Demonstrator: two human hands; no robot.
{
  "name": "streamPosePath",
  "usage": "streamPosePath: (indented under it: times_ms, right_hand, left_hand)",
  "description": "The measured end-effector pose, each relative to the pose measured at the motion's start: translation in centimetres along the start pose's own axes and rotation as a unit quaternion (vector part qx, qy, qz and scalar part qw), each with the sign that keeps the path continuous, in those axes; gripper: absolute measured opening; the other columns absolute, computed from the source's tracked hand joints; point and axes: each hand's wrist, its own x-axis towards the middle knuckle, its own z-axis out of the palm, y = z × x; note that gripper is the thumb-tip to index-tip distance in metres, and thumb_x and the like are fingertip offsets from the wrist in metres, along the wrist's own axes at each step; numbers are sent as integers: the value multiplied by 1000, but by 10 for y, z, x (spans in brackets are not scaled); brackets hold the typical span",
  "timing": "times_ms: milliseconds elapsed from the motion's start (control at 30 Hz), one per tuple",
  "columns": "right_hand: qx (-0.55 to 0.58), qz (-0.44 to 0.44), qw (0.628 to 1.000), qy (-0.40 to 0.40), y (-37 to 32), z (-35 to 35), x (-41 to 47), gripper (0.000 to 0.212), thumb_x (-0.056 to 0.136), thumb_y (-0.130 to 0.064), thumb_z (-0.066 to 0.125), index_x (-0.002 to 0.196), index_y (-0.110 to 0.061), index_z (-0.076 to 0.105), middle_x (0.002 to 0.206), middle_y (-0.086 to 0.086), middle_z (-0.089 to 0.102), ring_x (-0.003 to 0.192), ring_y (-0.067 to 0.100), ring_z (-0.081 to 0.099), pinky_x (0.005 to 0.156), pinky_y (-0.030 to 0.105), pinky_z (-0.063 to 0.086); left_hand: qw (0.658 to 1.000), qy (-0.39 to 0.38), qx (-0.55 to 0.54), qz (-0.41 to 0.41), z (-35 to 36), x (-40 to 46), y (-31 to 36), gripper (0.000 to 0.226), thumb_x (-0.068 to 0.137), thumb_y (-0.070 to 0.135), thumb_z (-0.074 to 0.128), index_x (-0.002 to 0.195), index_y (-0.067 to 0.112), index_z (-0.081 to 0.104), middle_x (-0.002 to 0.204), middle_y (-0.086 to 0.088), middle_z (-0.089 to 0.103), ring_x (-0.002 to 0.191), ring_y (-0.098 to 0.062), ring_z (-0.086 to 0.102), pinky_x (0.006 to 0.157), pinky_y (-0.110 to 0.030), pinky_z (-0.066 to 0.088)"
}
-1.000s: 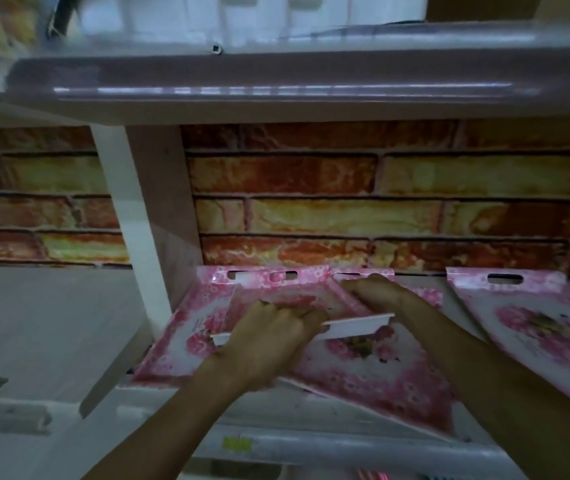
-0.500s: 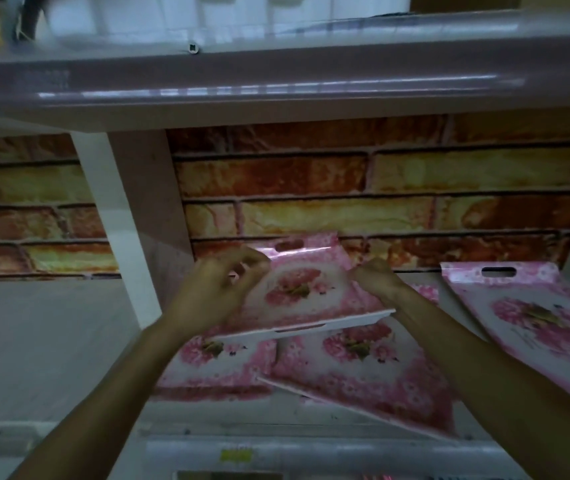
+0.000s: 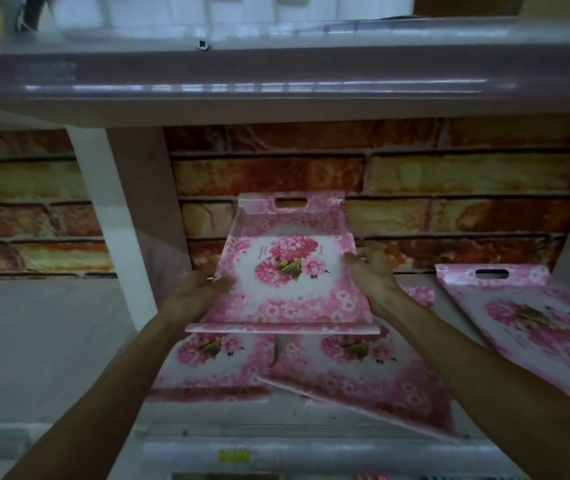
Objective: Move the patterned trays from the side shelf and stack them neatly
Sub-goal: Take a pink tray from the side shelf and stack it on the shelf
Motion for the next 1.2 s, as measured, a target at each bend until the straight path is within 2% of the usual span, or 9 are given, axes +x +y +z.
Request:
streamPosePath:
  times_ms: [133, 300, 433, 600, 700, 767, 900, 1133, 1200]
  right_hand:
    - [-11, 11, 999, -37, -10, 21, -5, 27, 96, -16, 56, 70, -10, 50, 58, 6, 40, 50, 18, 41, 52, 26, 31]
    - [-58, 28, 994, -93, -18, 56, -8, 32, 87, -20, 61, 64, 2, 64, 64, 15, 58, 62, 27, 59, 55, 41, 49]
    - [-99, 39, 981, -162, -25, 90, -11, 25, 89, -19, 61, 80, 3, 71, 82, 15, 70, 77, 30, 71, 62, 43, 61]
    - [-185, 8, 959, -214, -26, 123, -12, 25, 92, -18, 60, 67, -14, 56, 64, 3, 55, 52, 14, 51, 43, 21, 42]
    - [-217, -2, 946, -242, -17, 136, -11, 14, 90, -23, 60, 99, -13, 59, 66, 3, 57, 50, 17, 51, 44, 22, 41]
    - [-243, 2, 936, -253, -11, 143, -9, 26, 88, -29, 62, 104, -9, 59, 75, 9, 65, 56, 21, 58, 49, 27, 46]
    - [-327, 28, 905, -271, 0, 152, -8, 29, 92, -23, 60, 69, -8, 50, 60, 7, 53, 50, 20, 52, 48, 28, 41]
    - [-398, 15, 874, -279, 13, 159, 0, 11, 85, -14, 61, 82, -4, 63, 69, 9, 54, 56, 20, 51, 51, 28, 37]
    - [-423, 12, 862, -280, 14, 159, 1, 17, 86, -15, 60, 72, -7, 57, 64, 6, 49, 53, 19, 48, 50, 27, 34]
  left_hand:
    - [997, 49, 38, 36, -28, -2, 7, 12, 94, 16, 59, 99, 7, 65, 89, -6, 71, 61, -8, 69, 52, -17, 54]
    - [995, 78, 50, 31, -82, -11, 9, 25, 89, 21, 67, 107, 3, 68, 99, -16, 73, 86, -32, 71, 87, -50, 56]
    - [988, 91, 117, 38, -118, -13, 10, 21, 92, 24, 63, 105, 8, 68, 94, -12, 73, 78, -25, 71, 75, -36, 59]
    - [982, 105, 150, 41, -143, -11, 2, 20, 93, 26, 60, 105, 10, 66, 93, -5, 72, 75, -17, 71, 69, -30, 59]
    - [984, 103, 142, 33, -141, -12, -7, 17, 95, 24, 57, 106, 12, 62, 90, -1, 69, 67, -9, 67, 50, -14, 50]
    - [982, 100, 155, 39, -141, -8, -17, 22, 96, 23, 56, 109, 7, 64, 96, -8, 70, 74, -13, 67, 56, -19, 50]
    - [984, 87, 154, 36, -140, -5, -33, 30, 94, 27, 57, 113, 6, 64, 100, -10, 70, 82, -20, 68, 71, -31, 55]
    - [988, 85, 131, 18, -130, -1, -62, 27, 96, 23, 53, 119, 7, 57, 108, -14, 68, 93, -30, 67, 84, -44, 57]
    - [989, 84, 123, 6, -126, -1, -72, 25, 96, 22, 53, 118, 9, 54, 109, -15, 67, 95, -31, 67, 85, -45, 57]
